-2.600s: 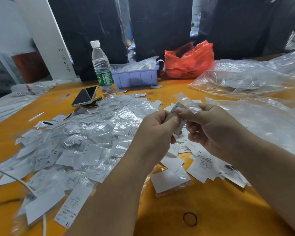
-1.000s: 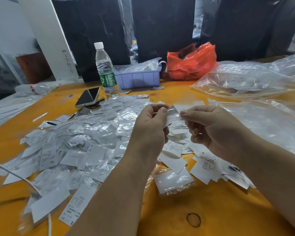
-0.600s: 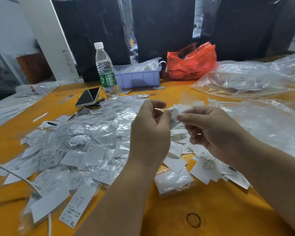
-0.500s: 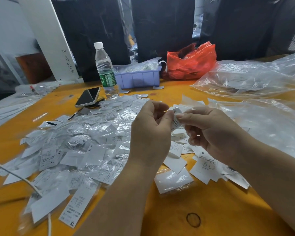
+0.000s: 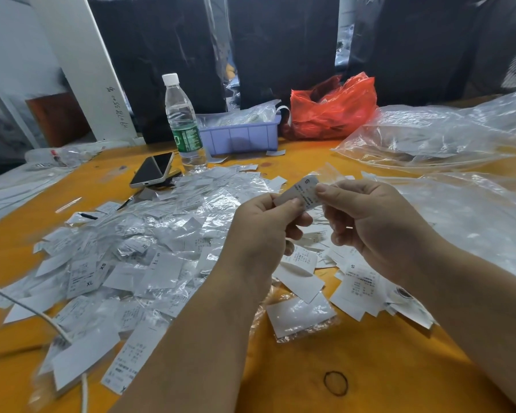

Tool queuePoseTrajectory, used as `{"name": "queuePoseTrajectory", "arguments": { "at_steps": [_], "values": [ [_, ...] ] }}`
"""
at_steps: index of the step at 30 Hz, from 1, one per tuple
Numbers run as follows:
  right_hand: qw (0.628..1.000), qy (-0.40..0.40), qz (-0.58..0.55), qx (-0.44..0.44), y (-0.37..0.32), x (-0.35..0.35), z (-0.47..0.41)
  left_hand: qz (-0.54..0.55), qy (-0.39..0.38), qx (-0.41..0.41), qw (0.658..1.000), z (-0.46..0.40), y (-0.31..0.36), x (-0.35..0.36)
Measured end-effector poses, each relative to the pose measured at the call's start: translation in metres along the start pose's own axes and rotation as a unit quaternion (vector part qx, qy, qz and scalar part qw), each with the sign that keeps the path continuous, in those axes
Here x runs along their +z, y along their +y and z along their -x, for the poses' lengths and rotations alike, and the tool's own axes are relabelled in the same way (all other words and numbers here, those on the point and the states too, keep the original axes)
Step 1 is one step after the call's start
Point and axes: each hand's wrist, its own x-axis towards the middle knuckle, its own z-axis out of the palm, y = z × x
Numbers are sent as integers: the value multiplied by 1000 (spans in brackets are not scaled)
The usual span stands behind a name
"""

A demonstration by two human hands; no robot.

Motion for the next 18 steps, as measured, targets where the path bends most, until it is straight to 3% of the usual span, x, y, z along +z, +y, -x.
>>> {"name": "queuePoseTrajectory", "arguments": {
  "at_steps": [6, 18],
  "values": [
    [1000, 15, 1, -3, -2, 0, 1, 99, -18, -43, 994, -1, -3, 4],
    [999, -19, 34, -11, 1, 0, 1, 21, -10, -2, 1000, 1, -5, 5]
  ]
}}
